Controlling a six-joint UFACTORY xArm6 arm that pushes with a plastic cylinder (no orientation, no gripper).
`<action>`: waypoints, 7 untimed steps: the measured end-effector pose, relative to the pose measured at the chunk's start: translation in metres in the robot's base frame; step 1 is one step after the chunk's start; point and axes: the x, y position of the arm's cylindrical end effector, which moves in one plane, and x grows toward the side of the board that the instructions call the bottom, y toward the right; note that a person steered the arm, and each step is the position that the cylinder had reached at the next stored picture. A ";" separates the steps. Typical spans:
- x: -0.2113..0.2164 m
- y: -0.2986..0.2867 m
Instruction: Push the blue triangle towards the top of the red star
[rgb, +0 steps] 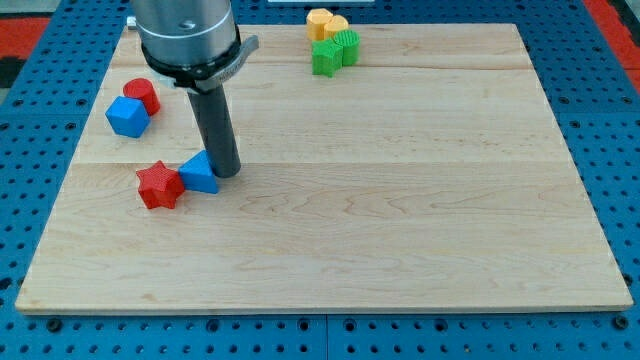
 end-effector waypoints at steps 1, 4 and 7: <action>0.018 0.000; -0.025 -0.062; -0.025 -0.074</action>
